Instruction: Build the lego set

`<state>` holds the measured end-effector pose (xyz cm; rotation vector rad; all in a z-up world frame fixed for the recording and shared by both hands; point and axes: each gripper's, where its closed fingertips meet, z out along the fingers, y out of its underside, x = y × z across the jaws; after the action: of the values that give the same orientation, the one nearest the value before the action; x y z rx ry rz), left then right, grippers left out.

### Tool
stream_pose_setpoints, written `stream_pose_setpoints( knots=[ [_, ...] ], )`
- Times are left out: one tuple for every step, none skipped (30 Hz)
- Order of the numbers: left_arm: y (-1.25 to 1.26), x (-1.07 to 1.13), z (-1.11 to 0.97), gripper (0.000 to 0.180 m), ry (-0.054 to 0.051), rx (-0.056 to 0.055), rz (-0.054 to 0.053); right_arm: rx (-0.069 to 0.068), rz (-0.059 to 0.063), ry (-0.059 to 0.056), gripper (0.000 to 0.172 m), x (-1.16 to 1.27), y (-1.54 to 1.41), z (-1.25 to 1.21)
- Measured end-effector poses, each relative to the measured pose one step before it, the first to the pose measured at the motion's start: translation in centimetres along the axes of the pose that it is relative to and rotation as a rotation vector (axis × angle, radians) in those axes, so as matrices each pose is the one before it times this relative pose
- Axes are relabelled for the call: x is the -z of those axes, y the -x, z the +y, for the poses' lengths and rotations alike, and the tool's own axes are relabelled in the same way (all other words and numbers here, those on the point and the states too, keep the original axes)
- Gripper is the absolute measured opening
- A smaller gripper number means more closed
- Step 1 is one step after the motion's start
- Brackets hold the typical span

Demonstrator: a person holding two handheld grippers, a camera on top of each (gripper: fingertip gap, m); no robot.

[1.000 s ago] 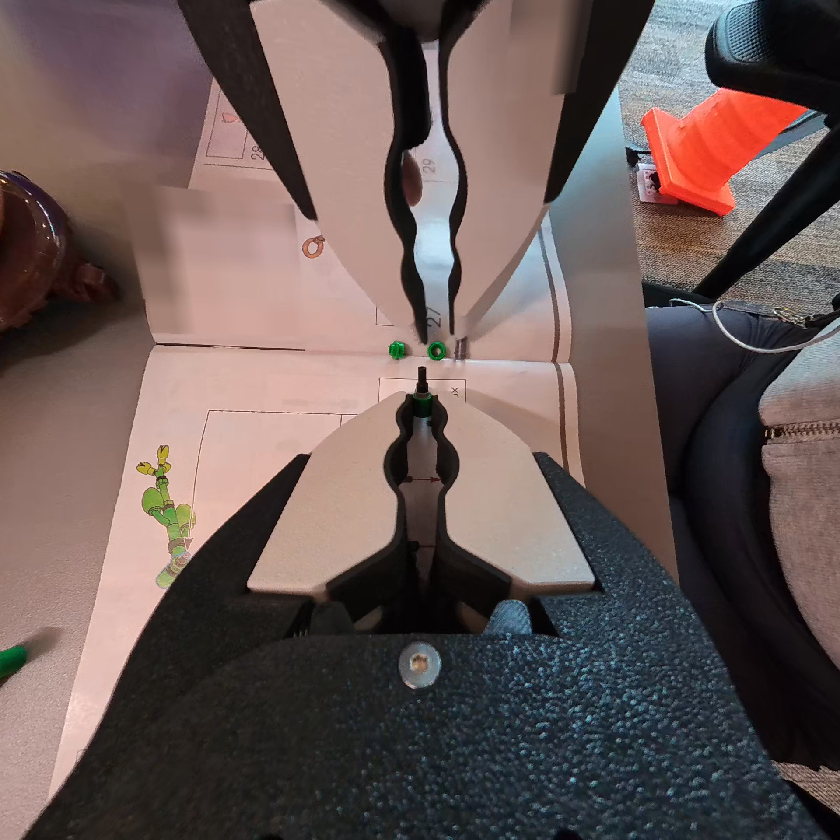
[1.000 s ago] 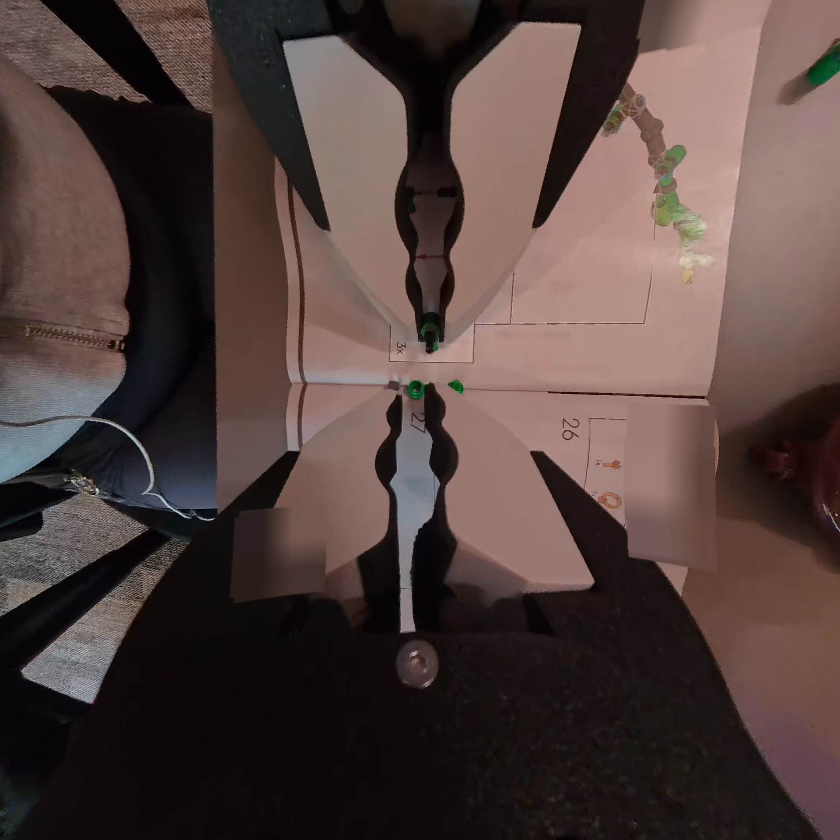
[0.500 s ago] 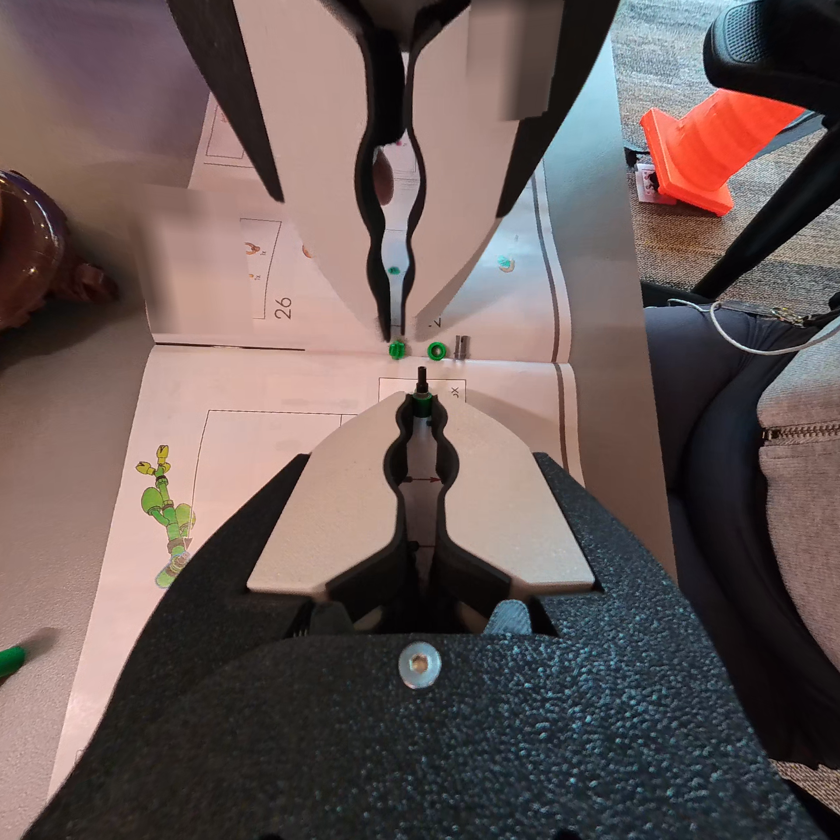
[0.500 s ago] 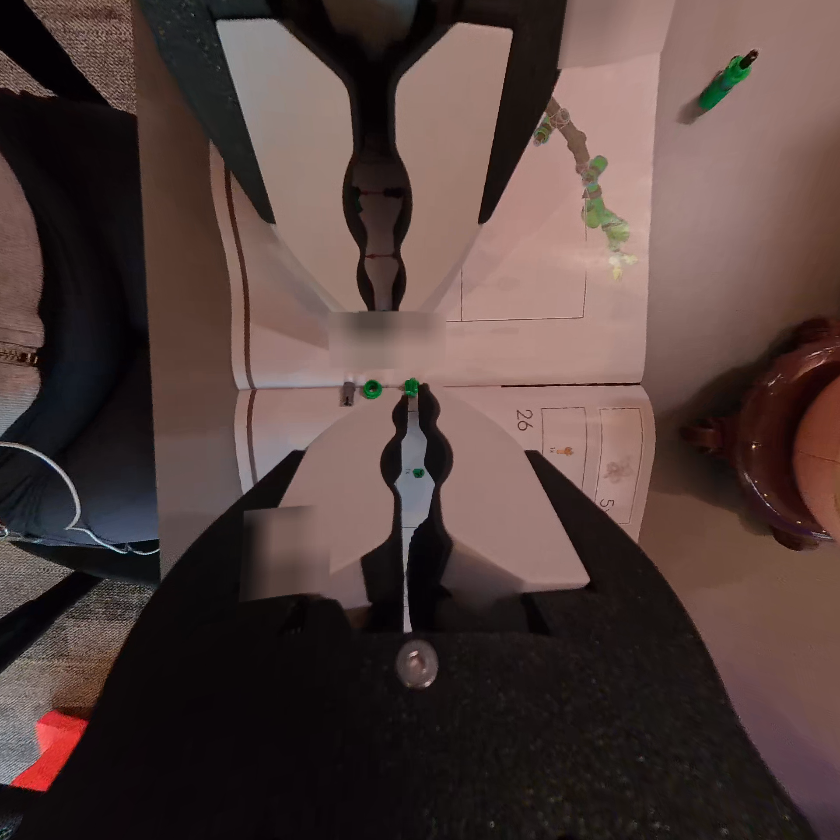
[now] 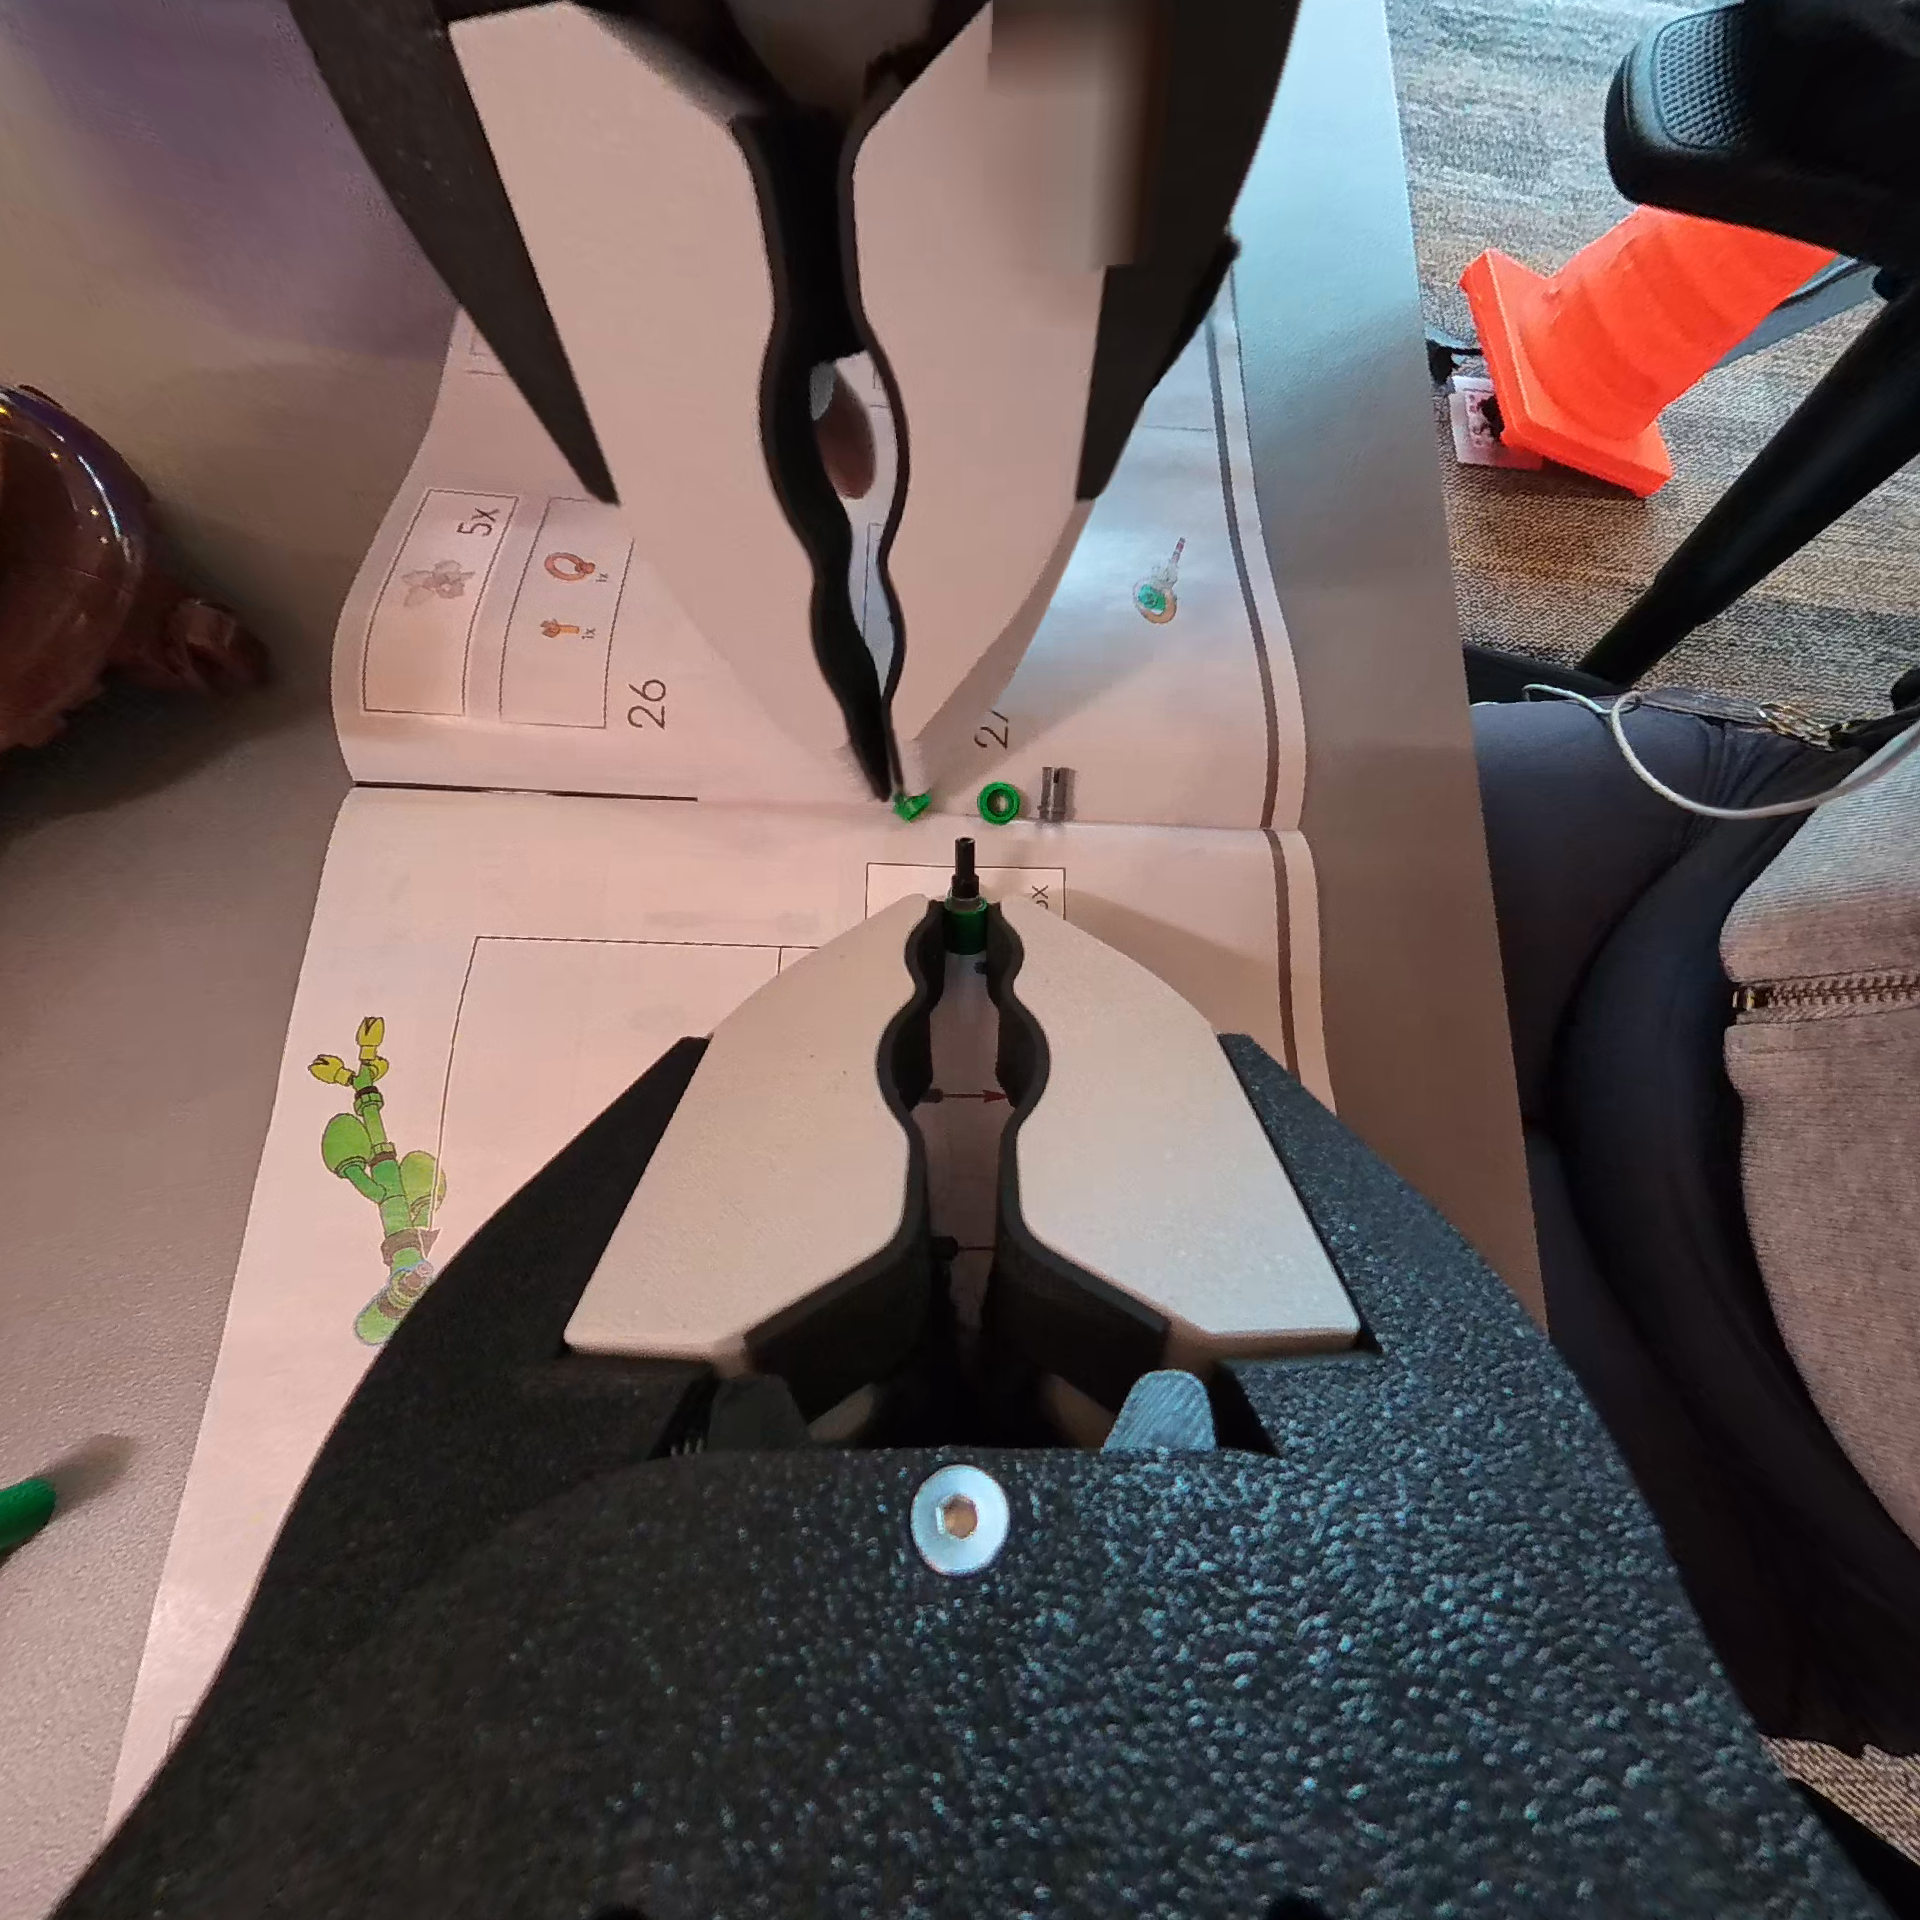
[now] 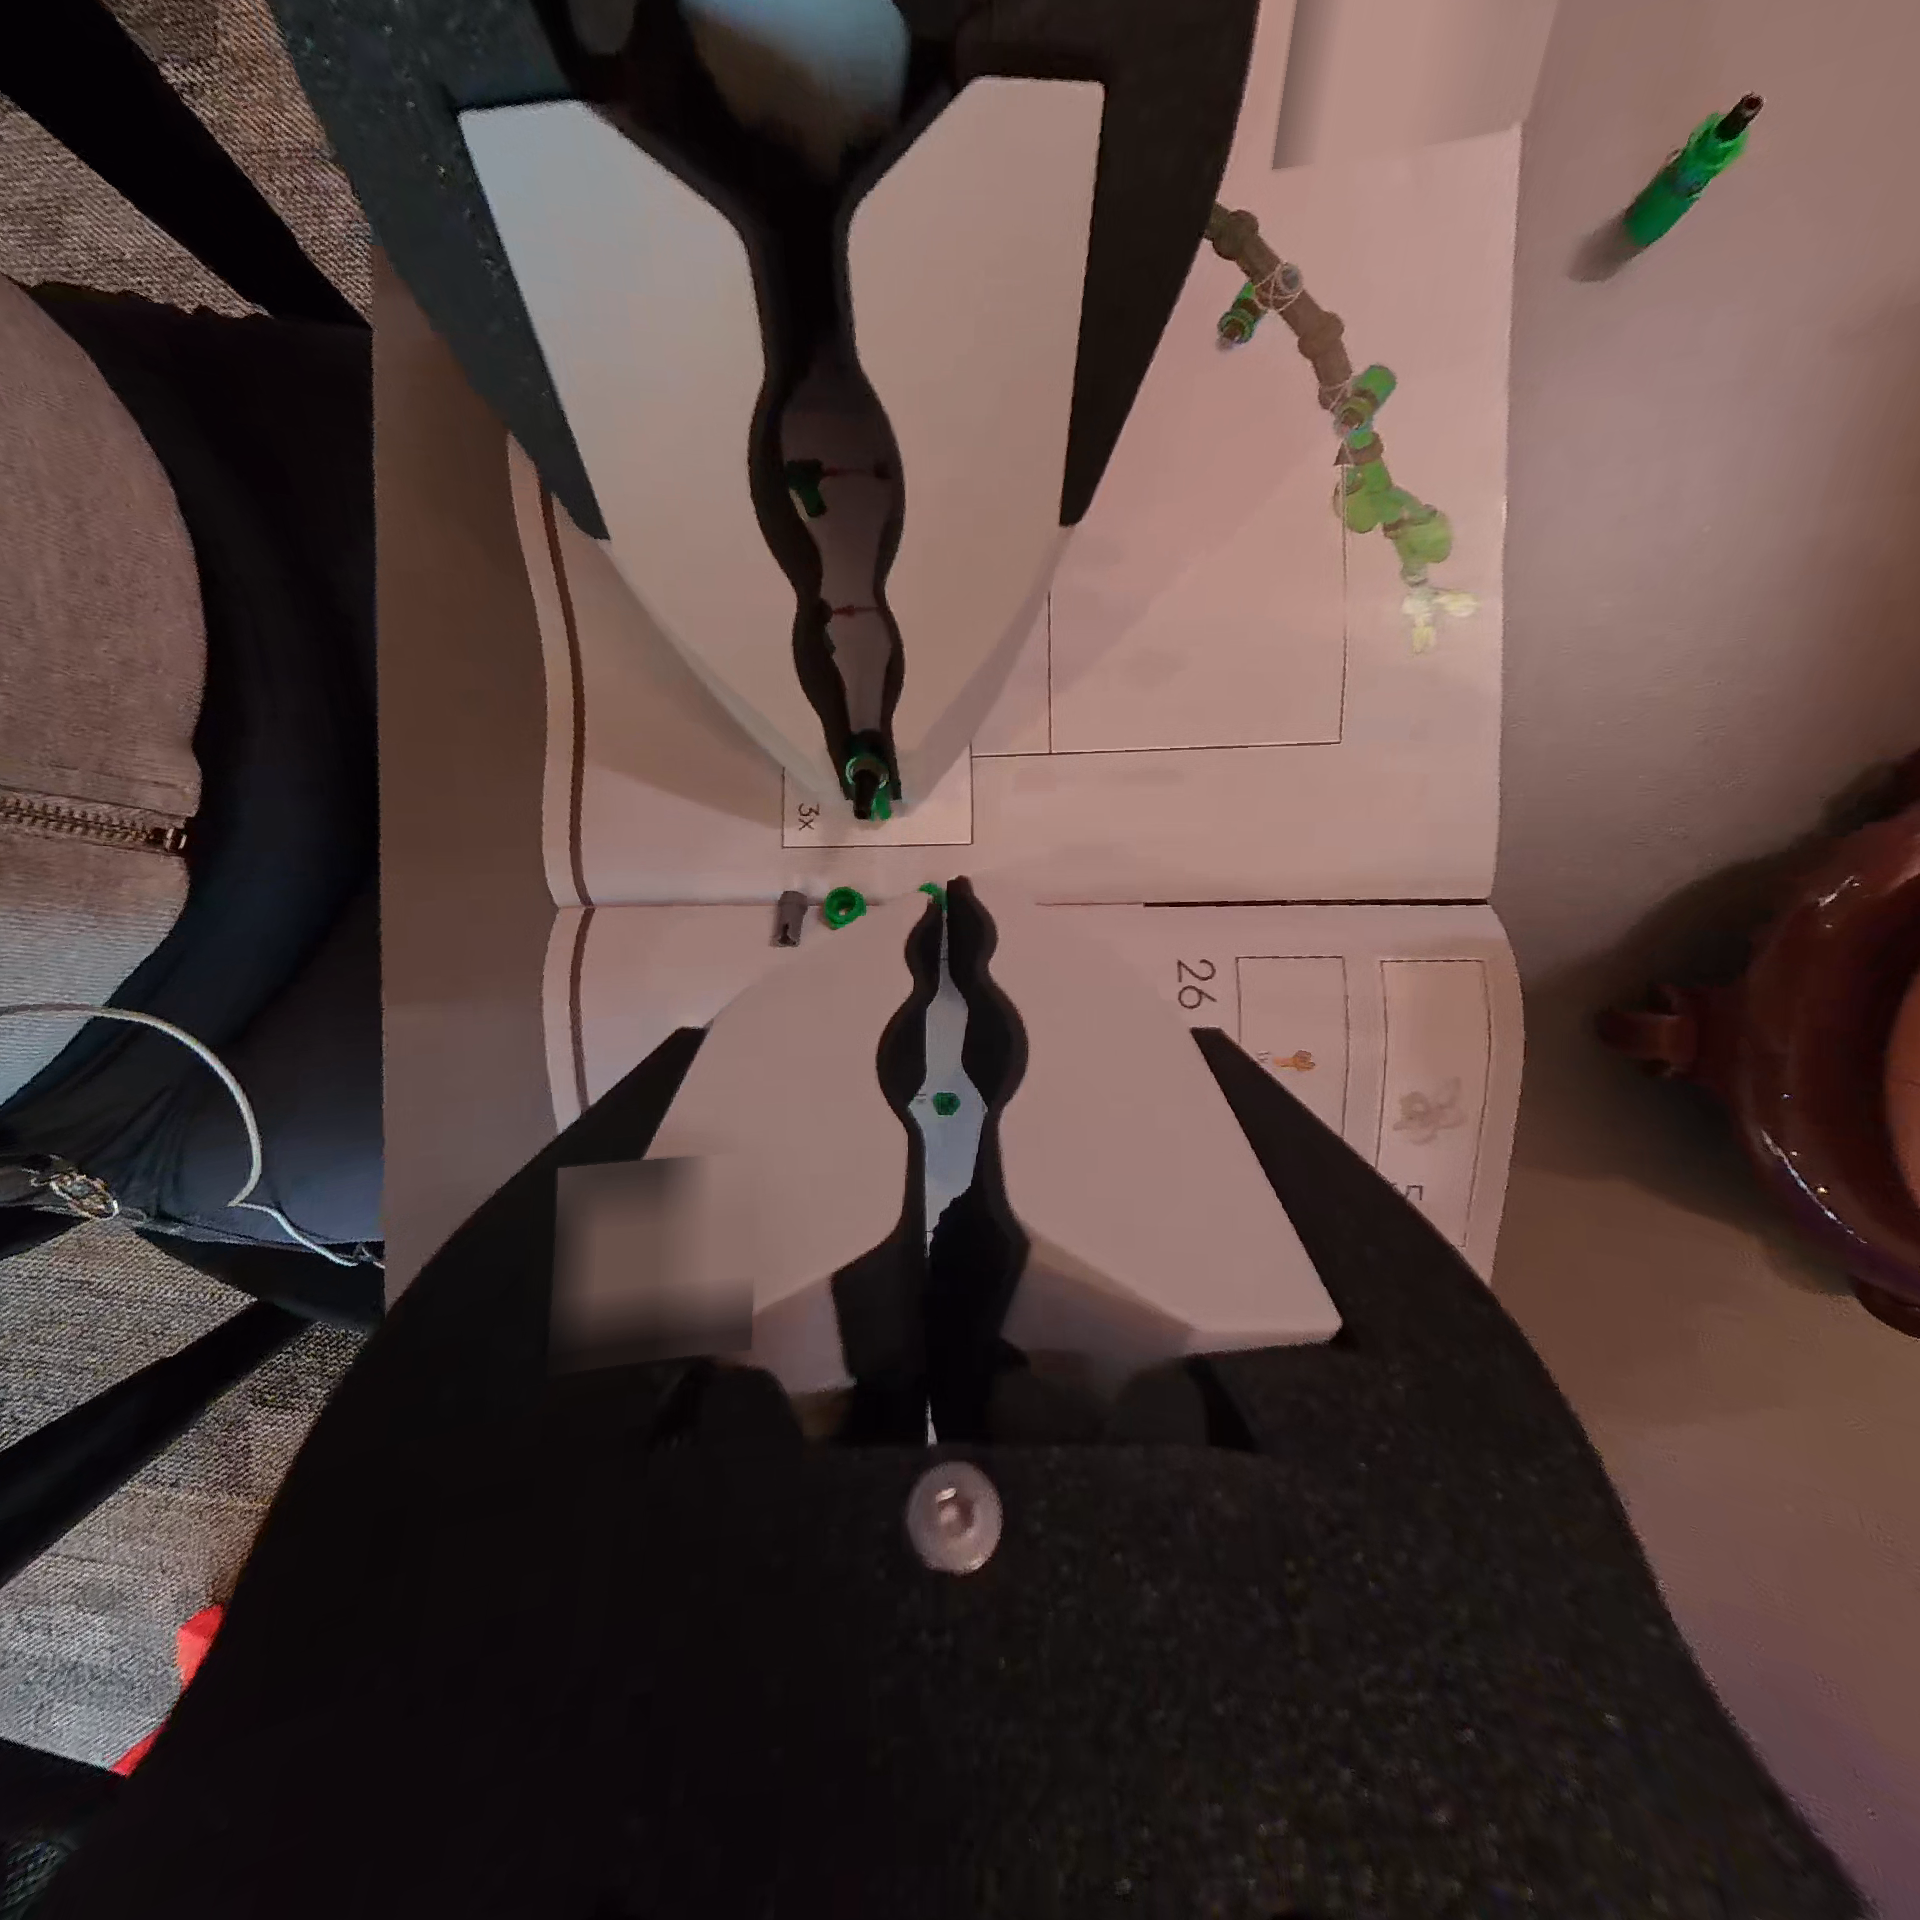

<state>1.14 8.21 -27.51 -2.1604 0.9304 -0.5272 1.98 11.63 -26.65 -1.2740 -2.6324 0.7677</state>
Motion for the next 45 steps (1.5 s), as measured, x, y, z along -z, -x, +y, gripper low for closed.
stream_pose_setpoints(
  knots=[
    [0.003, 0.006, 0.005, 0.006, 0.0001, 0.0003, 0.0001, 0.0019, -0.0056, -0.0023, 0.001, 0.005, 0.209, -0.02],
    [-0.001, 0.011, 0.01, 0.006, 0.0, -0.0001, 0.0, 0.0022, 0.0017, 0.0045, 0.001, -0.02, 0.095, 0.059],
    [-0.014, 0.026, 0.011, 0.006, 0.0, -0.0002, -0.0001, 0.0032, 0.0051, 0.0077, 0.001, -0.048, 0.049, 0.091],
    [0.019, -0.002, -0.017, 0.006, 0.0, -0.0002, -0.0002, 0.0057, -0.001, 0.0011, 0.001, 0.003, 0.083, -0.013],
    [0.052, -0.031, 0.009, 0.006, 0.0001, -0.0007, -0.0006, 0.0017, 0.0009, -0.0028, 0.001, 0.005, 0.038, -0.061],
    [0.003, 0.007, -0.005, 0.006, 0.0002, -0.0008, -0.0009, -0.0009, 0.003, 0.0026, 0.001, 0.1, -0.045, 0.053],
    [0.001, 0.008, 0.008, 0.006, -0.0001, -0.0007, -0.0008, -0.0013, 0.0061, 0.0021, 0.001, 0.204, -0.131, 0.086],
    [-0.018, -0.014, -0.01, 0.006, -0.0001, -0.0004, -0.0005, -0.0021, 0.004, -0.0042, 0.002, 0.242, -0.166, 0.058],
    [-0.015, 0.016, 0.003, 0.006, 0.0, -0.0001, 0.0, -0.0017, -0.0049, -0.0089, 0.004, 0.164, -0.087, 0.075],
    [-0.001, -0.031, 0.012, 0.006, 0.0, 0.0, 0.0004, 0.0001, -0.0101, -0.0073, 0.006, -0.014, -0.057, 0.178],
    [0.022, -0.008, -0.01, 0.006, 0.0, 0.0, 0.0005, 0.0032, -0.0125, -0.0105, 0.009, -0.084, -0.026, 0.111],
    [0.011, 0.015, -0.014, 0.006, 0.0001, 0.0, 0.0001, 0.0022, -0.0176, -0.0142, 0.011, -0.12, 0.064, 0.04],
    [-0.003, 0.011, -0.003, 0.006, 0.0, -0.0003, -0.0003, -0.0023, -0.0165, -0.0139, 0.013, -0.187, 0.171, -0.036],
    [-0.019, 0.017, -0.009, 0.006, 0.0001, -0.0002, -0.0002, -0.0004, -0.0083, -0.0081, 0.014, -0.188, 0.127, -0.044],
    [-0.011, -0.008, 0.007, 0.006, 0.0, -0.0001, -0.0001, 0.006, 0.0029, -0.0007, 0.014, -0.154, 0.0, 0.026],
    [-0.015, -0.002, 0.012, 0.006, 0.0, 0.0003, 0.0005, 0.0076, 0.011, 0.0024, 0.013, -0.102, -0.103, 0.038],
    [-0.001, -0.012, 0.013, 0.006, -0.0001, 0.0009, 0.0008, 0.0063, 0.0069, -0.003, 0.011, -0.057, -0.079, -0.063],
    [0.022, 0.025, 0.005, 0.006, -0.0001, 0.0006, 0.0005, 0.0039, 0.0007, -0.0086, 0.007, -0.016, -0.008, -0.148],
    [0.02, 0.015, -0.002, 0.006, 0.0001, 0.0001, -0.0001, 0.0018, 0.0028, -0.0018, 0.005, -0.032, -0.036, -0.104],
    [0.019, -0.009, -0.009, 0.006, 0.0001, -0.0002, -0.0002, 0.0051, -0.0004, 0.0053, 0.005, -0.029, 0.03, -0.037],
    [-0.047, -0.037, 0.026, 0.006, 0.0, 0.0002, 0.0, 0.0101, 0.0014, 0.0037, 0.005, 0.027, 0.014, -0.076],
    [-0.001, -0.026, 0.03, 0.006, 0.0, 0.0002, 0.0002, 0.0093, 0.0024, 0.0007, 0.005, -0.009, 0.006, -0.139],
    [0.004, 0.006, 0.005, 0.006, 0.0, 0.0001, 0.0001, 0.0094, -0.004, 0.0012, 0.003, -0.035, 0.14, -0.114],
    [0.016, 0.008, -0.008, 0.006, 0.0, -0.0002, -0.0001, 0.0084, -0.0023, 0.0009, 0.0, 0.003, 0.094, -0.154],
    [0.011, -0.003, -0.016, 0.006, 0.0001, -0.0007, -0.0004, 0.0079, 0.0063, 0.0085, 0.0, 0.058, 0.032, -0.141],
    [-0.058, -0.015, -0.02, 0.006, 0.0001, -0.0002, -0.0002, 0.0063, 0.0058, 0.0192, 0.0, 0.056, 0.05, -0.077],
    [0.004, 0.017, 0.014, 0.006, 0.0, 0.0001, 0.0, 0.0066, 0.006, 0.0211, 0.0, 0.161, -0.023, -0.007],
    [-0.007, -0.017, -0.002, 0.006, 0.0, 0.0005, 0.0004, 0.0082, 0.008, 0.0163, 0.001, 0.076, -0.025, -0.02],
    [-0.007, -0.014, 0.001, 0.006, -0.0002, -0.0001, 0.0001, 0.0084, 0.003, 0.0132, 0.002, -0.024, -0.046, 0.027],
    [0.005, 0.017, 0.002, 0.006, 0.0, -0.0006, -0.0002, 0.0048, 0.0018, 0.0098, 0.002, -0.085, -0.094, 0.068],
    [-0.006, -0.013, 0.005, 0.006, 0.0001, -0.0009, -0.0006, 0.0011, 0.0014, 0.0064, 0.002, -0.186, -0.038, 0.031],
    [0.006, 0.013, -0.015, 0.006, 0.0, -0.0007, -0.0002, -0.0031, 0.0004, -0.003, 0.002, -0.213, -0.05, -0.001],
    [0.013, 0.006, 0.004, 0.006, 0.0, -0.0006, -0.0002, -0.0045, 0.0034, -0.0069, 0.002, -0.211, -0.078, -0.018],
    [-0.025, 0.049, 0.008, 0.006, 0.0001, -0.0008, -0.0002, -0.0055, 0.0073, -0.0216, 0.001, -0.077, -0.176, -0.201],
    [0.011, -0.003, -0.016, 0.006, 0.0001, -0.0012, -0.0002, -0.0036, 0.0121, -0.011, 0.001, -0.037, -0.224, -0.06],
    [0.018, 0.003, -0.011, 0.006, 0.0001, -0.0007, -0.0005, -0.0024, 0.0041, -0.0112, 0.001, 0.068, -0.099, -0.076],
    [-0.035, 0.008, -0.003, 0.006, -0.0001, -0.0003, 0.0001, -0.0074, -0.0044, -0.0237, 0.002, 0.27, 0.008, -0.136],
    [0.0, -0.005, 0.034, 0.006, -0.0002, 0.0001, 0.0006, -0.0125, -0.0044, -0.028, 0.002, 0.45, 0.002, -0.258],
    [0.02, -0.049, -0.007, 0.006, -0.0001, 0.0008, 0.0006, -0.0111, -0.0017, -0.0182, 0.002, 0.563, -0.035, -0.084],
    [0.027, -0.006, 0.003, 0.006, 0.0, 0.0012, 0.0011, -0.0087, 0.0002, -0.0024, 0.001, 0.456, -0.102, 0.175],
    [0.004, -0.005, 0.005, 0.006, -0.0001, 0.0012, 0.0012, -0.0052, -0.0038, 0.0116, 0.001, 0.333, 0.04, 0.414],
    [-0.03, -0.021, -0.032, 0.006, -0.0001, 0.0011, 0.0013, -0.0018, 0.0017, 0.0206, 0.001, 0.126, 0.071, 0.527],
    [-0.002, 0.008, 0.005, 0.006, 0.0, 0.001, 0.0012, 0.0001, 0.0074, 0.024, 0.001, -0.048, -0.006, 0.529],
    [0.012, 0.007, 0.016, 0.006, 0.0, 0.0007, 0.0008, 0.0011, 0.0034, 0.0125, 0.001, -0.142, 0.074, 0.296],
    [0.008, 0.025, -0.007, 0.006, -0.0001, 0.0001, 0.0002, -0.0027, -0.0023, -0.0051, 0.001, -0.155, 0.176, 0.004]
  ],
)
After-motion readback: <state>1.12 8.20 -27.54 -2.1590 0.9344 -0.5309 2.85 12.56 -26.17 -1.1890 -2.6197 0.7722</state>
